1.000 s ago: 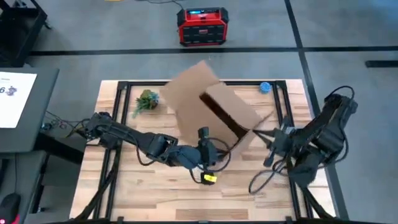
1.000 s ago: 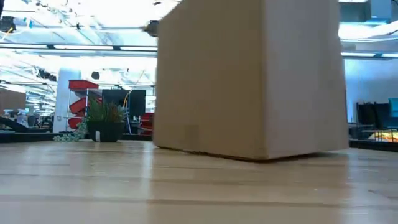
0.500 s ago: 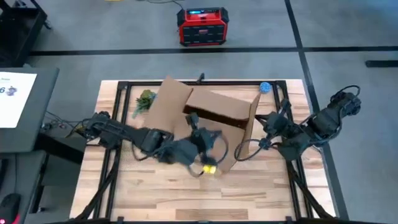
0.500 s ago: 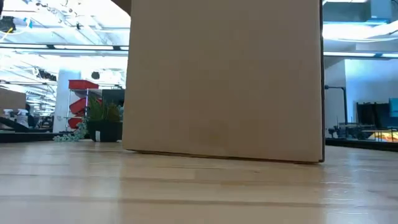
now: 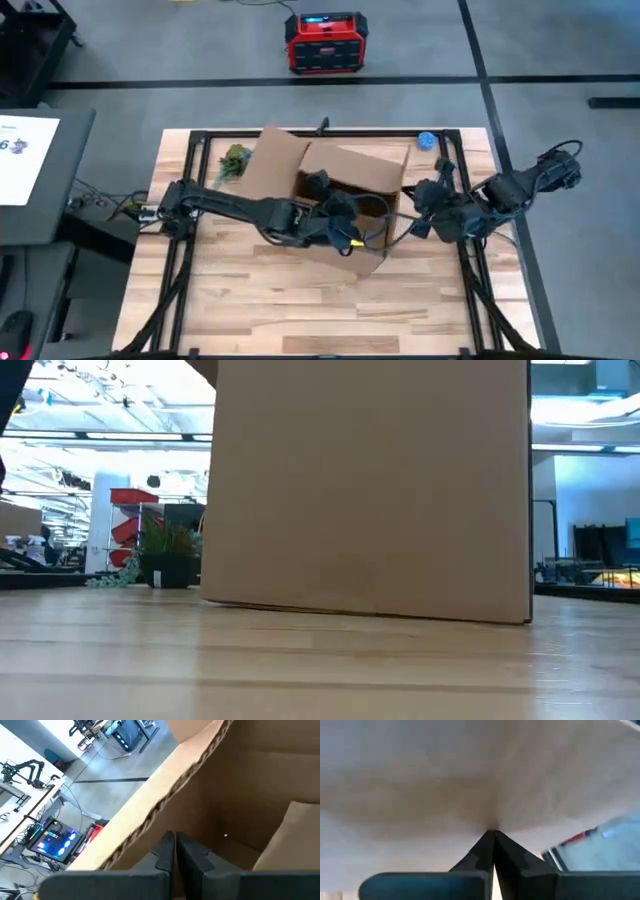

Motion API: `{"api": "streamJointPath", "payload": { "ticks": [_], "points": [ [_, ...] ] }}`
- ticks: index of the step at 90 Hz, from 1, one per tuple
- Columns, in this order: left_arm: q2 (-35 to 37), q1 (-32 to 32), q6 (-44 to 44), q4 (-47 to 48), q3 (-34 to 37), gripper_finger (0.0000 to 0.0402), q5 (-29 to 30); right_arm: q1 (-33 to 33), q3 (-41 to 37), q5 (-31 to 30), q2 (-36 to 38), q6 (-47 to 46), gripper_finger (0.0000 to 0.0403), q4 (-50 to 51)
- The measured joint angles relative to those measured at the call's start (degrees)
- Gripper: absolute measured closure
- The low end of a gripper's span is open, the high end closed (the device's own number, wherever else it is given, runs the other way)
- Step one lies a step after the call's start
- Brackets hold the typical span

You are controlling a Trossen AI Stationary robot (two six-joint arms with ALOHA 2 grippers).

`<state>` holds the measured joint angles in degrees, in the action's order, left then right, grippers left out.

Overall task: Wrap mug
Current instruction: Close the brown cardboard box

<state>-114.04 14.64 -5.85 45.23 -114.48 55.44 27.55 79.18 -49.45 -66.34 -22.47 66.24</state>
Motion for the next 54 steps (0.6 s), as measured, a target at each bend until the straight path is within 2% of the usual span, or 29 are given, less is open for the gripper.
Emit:
{"api": "streamJointPath", "payload": {
  "ticks": [11,28,54],
  "points": [
    [1.29,2.64,0.14,-0.41,0.26,0.0402,0.89,0.04,-0.72,0.23,1.70,5.06,0.0403,-6.82],
    [5.80,6.31,1.94,-4.87,0.53,0.0402,-0.04,-1.87,-0.74,1.80,1.88,5.43,0.0403,-7.22],
    [10.02,3.76,3.84,-8.10,0.42,0.0402,6.21,-3.70,-0.76,4.61,-0.98,5.78,0.0403,-7.87]
  ]
}}
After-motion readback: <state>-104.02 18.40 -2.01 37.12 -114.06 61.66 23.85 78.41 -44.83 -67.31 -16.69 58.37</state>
